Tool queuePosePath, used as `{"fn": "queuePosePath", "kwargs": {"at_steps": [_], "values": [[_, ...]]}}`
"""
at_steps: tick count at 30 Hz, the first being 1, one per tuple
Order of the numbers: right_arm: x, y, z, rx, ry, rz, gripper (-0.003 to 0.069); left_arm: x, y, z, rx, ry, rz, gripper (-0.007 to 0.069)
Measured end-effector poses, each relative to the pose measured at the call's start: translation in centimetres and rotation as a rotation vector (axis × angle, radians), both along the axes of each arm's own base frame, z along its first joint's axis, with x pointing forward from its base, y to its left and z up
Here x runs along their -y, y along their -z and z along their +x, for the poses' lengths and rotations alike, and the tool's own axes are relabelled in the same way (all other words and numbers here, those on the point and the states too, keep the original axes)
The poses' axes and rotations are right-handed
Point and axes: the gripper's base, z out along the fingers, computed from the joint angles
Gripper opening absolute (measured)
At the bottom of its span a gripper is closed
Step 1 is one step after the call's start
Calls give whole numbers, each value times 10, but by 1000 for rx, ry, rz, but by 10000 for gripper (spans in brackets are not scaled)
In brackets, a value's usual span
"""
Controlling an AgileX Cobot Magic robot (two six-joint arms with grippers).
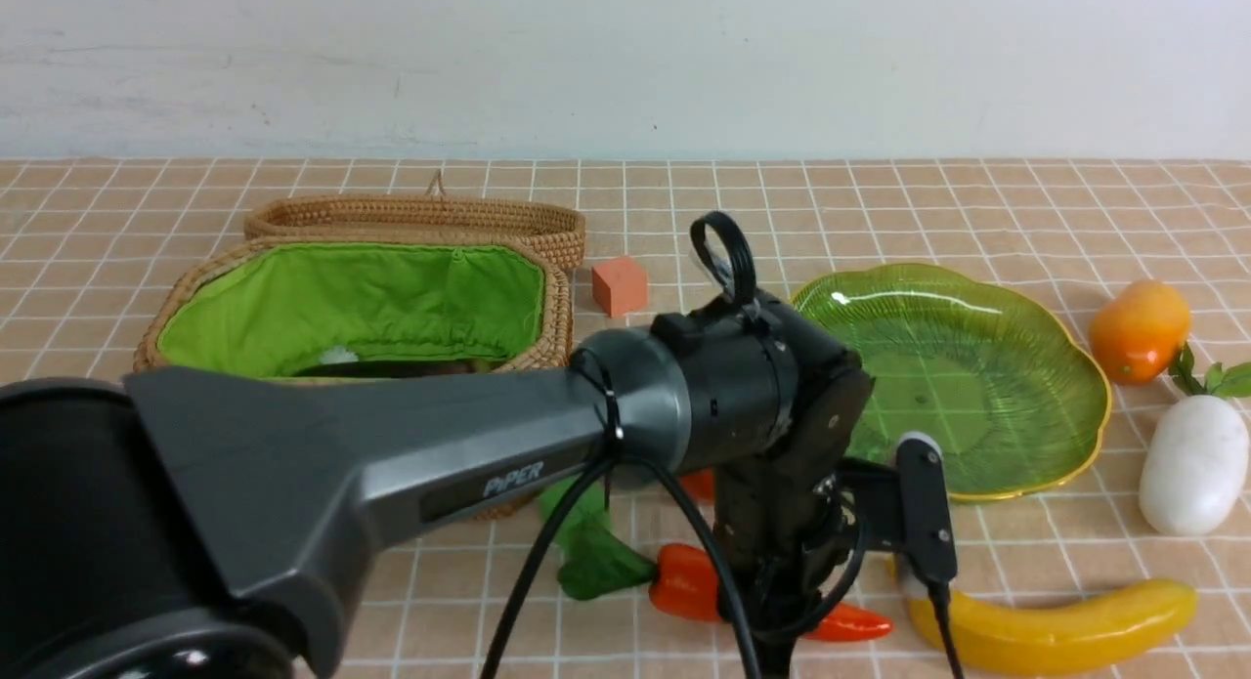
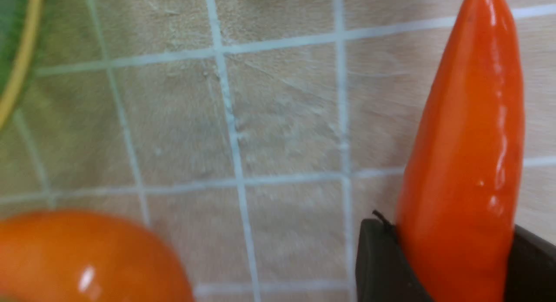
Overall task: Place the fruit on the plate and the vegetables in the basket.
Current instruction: Use the left arm to grab a carrot and put it into the left basket
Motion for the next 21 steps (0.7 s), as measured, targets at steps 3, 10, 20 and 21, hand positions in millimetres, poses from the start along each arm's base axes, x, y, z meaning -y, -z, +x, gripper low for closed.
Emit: {"fn": "queuePosePath", "kwargs": {"at_steps": [3, 10, 20, 21], "values": [[1, 0, 1, -3, 17, -3, 181, 2, -44, -14, 23, -14, -48, 278], [9, 2, 6, -32, 140, 1, 181, -14, -115, -35, 75, -46, -137, 278], [10, 2, 7, -42, 171, 7, 181, -50, -123, -11, 211, -216, 32, 278], [10, 2, 7, -42, 172, 7, 181, -60, -129, -5, 228, -259, 27, 278]]}}
